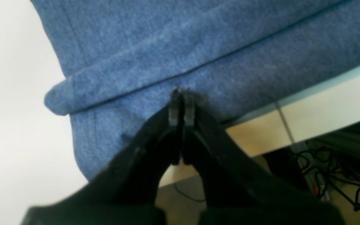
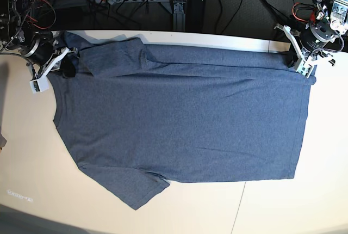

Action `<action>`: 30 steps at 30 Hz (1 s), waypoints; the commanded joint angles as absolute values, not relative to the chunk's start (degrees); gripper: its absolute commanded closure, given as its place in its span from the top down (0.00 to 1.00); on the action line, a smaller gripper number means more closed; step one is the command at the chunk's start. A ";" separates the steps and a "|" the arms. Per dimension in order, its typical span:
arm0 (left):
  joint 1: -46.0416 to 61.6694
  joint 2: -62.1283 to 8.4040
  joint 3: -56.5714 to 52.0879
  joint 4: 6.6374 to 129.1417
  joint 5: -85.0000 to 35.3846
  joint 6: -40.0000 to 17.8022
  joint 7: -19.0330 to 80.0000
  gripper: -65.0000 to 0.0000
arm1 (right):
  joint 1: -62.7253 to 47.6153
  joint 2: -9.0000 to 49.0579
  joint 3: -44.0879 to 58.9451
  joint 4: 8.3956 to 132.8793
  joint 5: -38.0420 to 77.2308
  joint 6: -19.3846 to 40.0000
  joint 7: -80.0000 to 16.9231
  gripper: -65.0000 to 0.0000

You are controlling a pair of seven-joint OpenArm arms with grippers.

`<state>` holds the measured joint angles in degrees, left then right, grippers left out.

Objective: Fold the T-shirt properly
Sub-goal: 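Open the left gripper and move it to the opposite shirt edge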

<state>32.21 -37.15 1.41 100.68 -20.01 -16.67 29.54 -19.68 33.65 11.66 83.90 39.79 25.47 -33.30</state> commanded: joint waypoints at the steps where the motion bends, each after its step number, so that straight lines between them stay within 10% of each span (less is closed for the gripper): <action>1: 32.71 -37.50 1.30 100.99 -20.08 -16.86 31.09 0.00 | -20.08 34.96 12.34 83.81 37.32 28.75 -36.27 0.00; 21: 30.06 -38.11 -17.34 112.53 -27.97 -16.91 28.91 0.02 | -20.01 35.42 12.36 83.81 37.08 28.77 -35.86 0.00; 30: 13.10 -39.09 -15.00 96.77 -36.03 -16.91 23.97 0.15 | -19.99 35.40 12.36 83.81 36.53 28.77 -35.86 0.00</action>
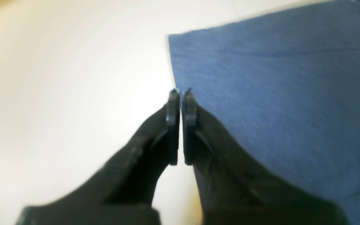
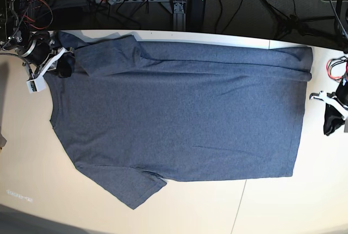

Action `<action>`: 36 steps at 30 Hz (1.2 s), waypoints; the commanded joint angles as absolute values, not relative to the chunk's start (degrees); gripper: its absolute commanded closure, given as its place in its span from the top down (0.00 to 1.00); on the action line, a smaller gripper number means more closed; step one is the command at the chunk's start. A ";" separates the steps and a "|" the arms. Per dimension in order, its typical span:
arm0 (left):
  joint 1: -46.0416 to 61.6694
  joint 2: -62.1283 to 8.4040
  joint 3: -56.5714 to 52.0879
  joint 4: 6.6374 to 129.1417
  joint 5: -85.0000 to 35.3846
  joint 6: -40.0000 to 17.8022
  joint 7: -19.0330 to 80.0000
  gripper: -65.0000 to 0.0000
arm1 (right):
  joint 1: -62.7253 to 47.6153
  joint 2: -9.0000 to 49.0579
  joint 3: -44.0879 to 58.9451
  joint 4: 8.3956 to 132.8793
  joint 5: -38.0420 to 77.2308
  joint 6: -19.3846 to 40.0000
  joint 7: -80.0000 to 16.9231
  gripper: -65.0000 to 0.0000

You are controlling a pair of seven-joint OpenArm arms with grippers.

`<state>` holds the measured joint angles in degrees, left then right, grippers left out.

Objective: Fold the T-shirt properly
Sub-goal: 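Open the left gripper and move it to the opposite shirt edge, then grasp the hem corner on the opposite edge with the left gripper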

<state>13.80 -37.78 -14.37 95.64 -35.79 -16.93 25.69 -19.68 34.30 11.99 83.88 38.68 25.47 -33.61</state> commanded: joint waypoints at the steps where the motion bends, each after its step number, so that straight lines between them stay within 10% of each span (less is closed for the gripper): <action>1: 10.22 -39.09 -14.02 93.78 -36.56 -16.91 23.68 0.21 | -19.88 35.40 12.36 83.81 36.03 28.77 -35.86 0.00; 4: 1.48 -39.07 -9.56 83.55 -36.88 -16.93 20.56 0.38 | -19.70 35.38 12.36 83.79 34.89 28.77 -35.83 0.00; 17: -30.04 -32.51 6.57 40.14 -42.26 -25.45 21.54 0.38 | -19.73 35.38 12.36 83.79 34.70 28.80 -36.10 0.00; 36: -34.94 -26.17 6.79 27.11 -40.84 -26.00 20.95 0.38 | -19.70 35.40 12.36 83.79 34.52 28.80 -36.07 0.00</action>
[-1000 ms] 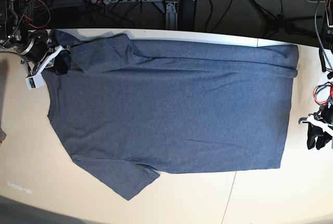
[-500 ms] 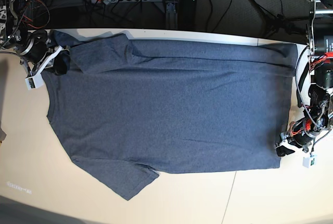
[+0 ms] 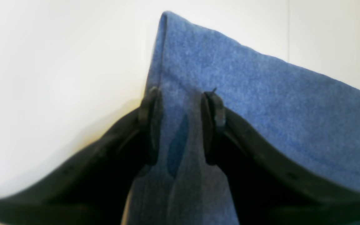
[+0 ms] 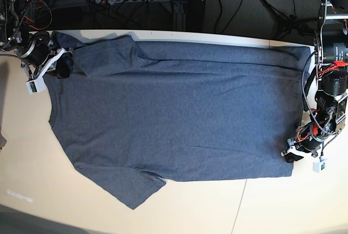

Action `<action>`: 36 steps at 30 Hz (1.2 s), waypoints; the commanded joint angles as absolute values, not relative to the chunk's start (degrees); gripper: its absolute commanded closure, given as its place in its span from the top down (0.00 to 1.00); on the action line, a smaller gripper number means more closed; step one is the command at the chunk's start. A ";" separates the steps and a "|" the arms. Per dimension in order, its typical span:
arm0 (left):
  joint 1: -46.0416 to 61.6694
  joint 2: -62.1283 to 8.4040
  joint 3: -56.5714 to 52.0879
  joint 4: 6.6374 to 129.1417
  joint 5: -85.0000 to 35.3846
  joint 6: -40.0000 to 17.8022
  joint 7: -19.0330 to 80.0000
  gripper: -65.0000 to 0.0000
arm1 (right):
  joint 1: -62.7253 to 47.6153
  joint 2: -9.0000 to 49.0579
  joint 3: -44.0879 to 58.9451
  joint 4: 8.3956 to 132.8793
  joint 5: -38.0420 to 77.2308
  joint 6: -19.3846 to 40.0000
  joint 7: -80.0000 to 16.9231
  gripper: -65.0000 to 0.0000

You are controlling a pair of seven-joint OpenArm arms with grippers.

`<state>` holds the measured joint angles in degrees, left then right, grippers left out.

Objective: Fold the T-shirt properly
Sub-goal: 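Grasp the hem corner on the opposite edge with the left gripper, then open the right gripper and move it to the opposite edge near the sleeve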

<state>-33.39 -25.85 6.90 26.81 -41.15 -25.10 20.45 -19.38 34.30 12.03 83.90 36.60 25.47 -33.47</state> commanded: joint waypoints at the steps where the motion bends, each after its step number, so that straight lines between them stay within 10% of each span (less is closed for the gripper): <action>1: -35.20 -26.06 6.79 27.11 -40.82 -26.02 20.78 0.38 | -19.70 35.40 12.36 83.79 34.52 28.80 -36.07 0.00; 26: -38.87 -25.78 6.85 26.26 -26.30 -16.67 17.28 0.38 | -19.70 35.40 12.36 83.79 34.50 28.80 -36.07 0.00; 36: -38.89 -25.52 6.85 21.61 -27.68 -21.61 17.30 0.38 | -19.70 35.40 12.36 83.79 34.54 28.77 -36.07 0.00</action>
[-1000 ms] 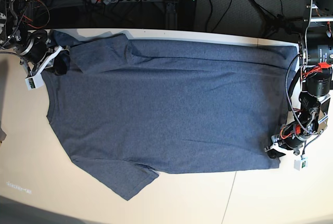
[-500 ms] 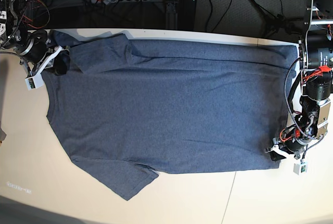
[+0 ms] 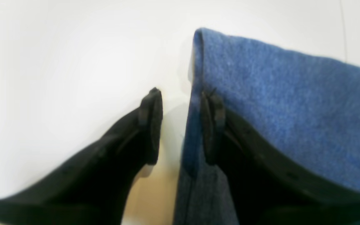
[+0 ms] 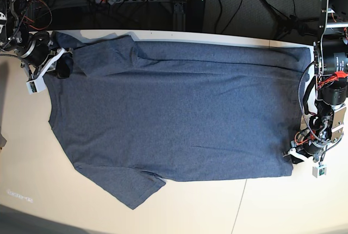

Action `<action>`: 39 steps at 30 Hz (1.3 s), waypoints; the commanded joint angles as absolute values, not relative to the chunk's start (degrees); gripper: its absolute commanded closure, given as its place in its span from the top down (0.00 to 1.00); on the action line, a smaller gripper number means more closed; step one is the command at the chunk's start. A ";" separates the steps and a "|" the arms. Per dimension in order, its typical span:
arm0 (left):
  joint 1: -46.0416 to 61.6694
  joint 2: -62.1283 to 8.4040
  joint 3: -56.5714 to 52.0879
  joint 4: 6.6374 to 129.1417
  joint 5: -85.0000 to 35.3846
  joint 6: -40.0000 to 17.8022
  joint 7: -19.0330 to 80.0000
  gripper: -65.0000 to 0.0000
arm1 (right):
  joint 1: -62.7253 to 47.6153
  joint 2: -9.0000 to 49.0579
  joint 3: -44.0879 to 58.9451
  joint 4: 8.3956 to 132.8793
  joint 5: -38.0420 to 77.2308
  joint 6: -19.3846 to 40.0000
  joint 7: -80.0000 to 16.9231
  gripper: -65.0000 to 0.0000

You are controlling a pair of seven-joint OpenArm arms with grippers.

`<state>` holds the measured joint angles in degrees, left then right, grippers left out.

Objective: Fold the T-shirt properly
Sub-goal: 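Open the right gripper and move it to the opposite edge near the sleeve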

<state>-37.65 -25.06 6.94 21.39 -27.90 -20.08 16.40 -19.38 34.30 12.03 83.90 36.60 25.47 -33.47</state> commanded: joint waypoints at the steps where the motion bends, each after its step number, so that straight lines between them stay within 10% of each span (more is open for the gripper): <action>1: -38.92 -25.52 6.85 21.63 -28.49 -21.96 17.30 0.38 | -19.70 35.40 12.36 83.79 34.54 28.80 -36.07 0.00; 20: -39.55 -21.71 6.85 21.65 -30.59 -25.39 17.23 0.36 | -19.70 35.38 12.36 83.79 34.54 28.80 -36.05 0.00; 29: -39.53 -21.58 6.85 21.65 -30.26 -25.34 16.12 0.01 | -19.68 35.38 12.36 83.79 34.54 28.77 -36.03 0.00; 39: -39.55 -21.63 6.85 21.69 -29.32 -25.32 12.67 0.00 | -16.88 35.40 12.36 84.05 35.81 28.77 -35.88 0.00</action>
<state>-37.85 -21.08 6.90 21.19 -29.19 -23.62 13.41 -17.12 34.30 12.03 83.85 36.64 25.52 -34.83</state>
